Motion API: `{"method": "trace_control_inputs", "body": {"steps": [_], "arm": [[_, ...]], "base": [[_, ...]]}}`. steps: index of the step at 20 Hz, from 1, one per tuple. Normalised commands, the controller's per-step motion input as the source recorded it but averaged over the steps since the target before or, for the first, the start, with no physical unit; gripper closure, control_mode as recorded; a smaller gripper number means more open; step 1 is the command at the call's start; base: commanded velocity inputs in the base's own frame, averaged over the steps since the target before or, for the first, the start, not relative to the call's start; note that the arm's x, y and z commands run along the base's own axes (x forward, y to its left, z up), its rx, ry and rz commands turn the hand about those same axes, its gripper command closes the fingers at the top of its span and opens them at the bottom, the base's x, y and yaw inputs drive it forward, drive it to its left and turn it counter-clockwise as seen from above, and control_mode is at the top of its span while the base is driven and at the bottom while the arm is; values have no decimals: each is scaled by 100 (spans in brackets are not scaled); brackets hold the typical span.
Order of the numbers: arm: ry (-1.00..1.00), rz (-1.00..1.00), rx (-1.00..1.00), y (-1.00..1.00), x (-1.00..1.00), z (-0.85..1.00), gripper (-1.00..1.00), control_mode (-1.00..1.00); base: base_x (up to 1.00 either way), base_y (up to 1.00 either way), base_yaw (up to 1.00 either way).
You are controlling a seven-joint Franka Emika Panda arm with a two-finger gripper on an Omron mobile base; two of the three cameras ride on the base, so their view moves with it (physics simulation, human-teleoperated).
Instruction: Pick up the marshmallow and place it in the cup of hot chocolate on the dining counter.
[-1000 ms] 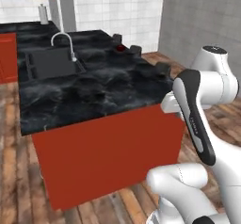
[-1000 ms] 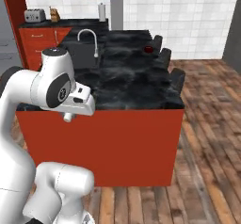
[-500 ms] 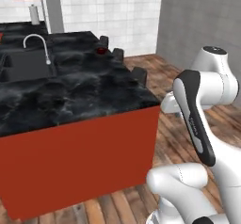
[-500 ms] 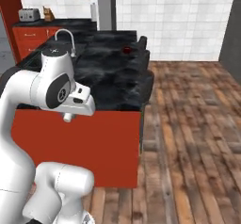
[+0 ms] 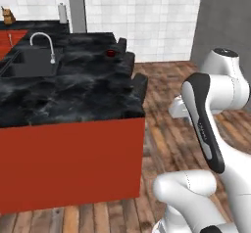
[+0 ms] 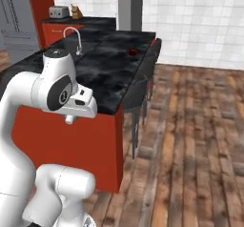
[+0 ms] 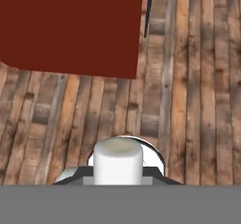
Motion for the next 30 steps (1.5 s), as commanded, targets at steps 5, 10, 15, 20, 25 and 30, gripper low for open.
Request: {"method": "trace_control_inputs", "body": {"steps": [5, 10, 15, 20, 25, 30], "arm": [[0, 0, 0, 0, 0, 0, 100, 100], [0, 0, 0, 0, 0, 0, 100, 100], [0, 0, 0, 0, 0, 0, 100, 100], [0, 0, 0, 0, 0, 0, 100, 100], [0, 0, 0, 0, 0, 0, 100, 100], [0, 0, 0, 0, 0, 0, 100, 100]], "base": [[32, -96, 64], [29, -78, 72], [27, -90, 62], [39, -100, 38], [37, -100, 30], [33, -100, 43]]}}
